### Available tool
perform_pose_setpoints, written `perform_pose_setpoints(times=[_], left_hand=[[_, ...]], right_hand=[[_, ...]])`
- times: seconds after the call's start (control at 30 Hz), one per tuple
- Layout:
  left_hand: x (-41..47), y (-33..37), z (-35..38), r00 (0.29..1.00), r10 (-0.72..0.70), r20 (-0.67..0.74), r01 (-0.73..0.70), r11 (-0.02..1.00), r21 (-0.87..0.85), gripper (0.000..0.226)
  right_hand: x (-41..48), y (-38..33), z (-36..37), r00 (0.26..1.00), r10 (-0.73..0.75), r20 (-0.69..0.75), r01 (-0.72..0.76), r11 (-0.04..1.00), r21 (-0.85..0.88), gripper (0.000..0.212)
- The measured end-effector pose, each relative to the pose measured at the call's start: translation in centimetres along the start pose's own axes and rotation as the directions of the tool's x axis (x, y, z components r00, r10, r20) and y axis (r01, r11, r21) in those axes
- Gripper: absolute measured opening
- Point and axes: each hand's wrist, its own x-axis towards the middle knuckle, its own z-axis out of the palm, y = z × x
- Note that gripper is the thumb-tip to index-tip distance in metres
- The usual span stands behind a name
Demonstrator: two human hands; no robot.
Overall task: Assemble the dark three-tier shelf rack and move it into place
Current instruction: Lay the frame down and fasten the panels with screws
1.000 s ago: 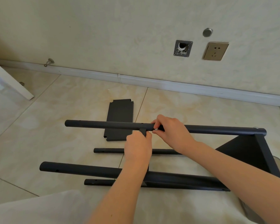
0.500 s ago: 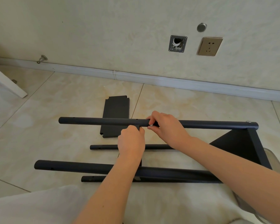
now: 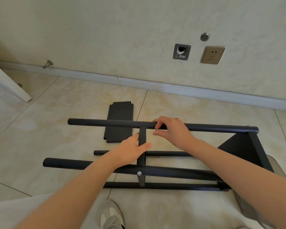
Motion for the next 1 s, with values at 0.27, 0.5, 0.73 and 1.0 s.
perform_pose_setpoints(times=[0.27,0.5,0.73,1.0], left_hand=[[-4.7,-2.1,-3.6,0.929,-0.060,0.365,-0.024,0.975,0.221,0.106],[-2.7,-2.2,-0.9,0.959,0.028,0.281,-0.054,0.995,0.085,0.127],[-0.1,-1.4,0.5,1.000,-0.003,0.011,0.001,0.992,0.124,0.077],[2.3,1.2,-1.3,0.983,-0.021,-0.181,0.054,0.982,0.183,0.028]], right_hand=[[-0.2,-0.9,-0.7,0.998,-0.013,0.063,0.015,1.000,-0.027,0.015],[-0.5,-1.1,-0.6,0.997,-0.001,0.080,0.006,0.998,-0.055,0.009],[-0.6,-1.1,-0.2,0.998,0.011,0.069,-0.006,0.998,-0.070,0.012],[-0.6,-1.2,-0.2,0.998,0.019,0.058,-0.014,0.995,-0.095,0.015]])
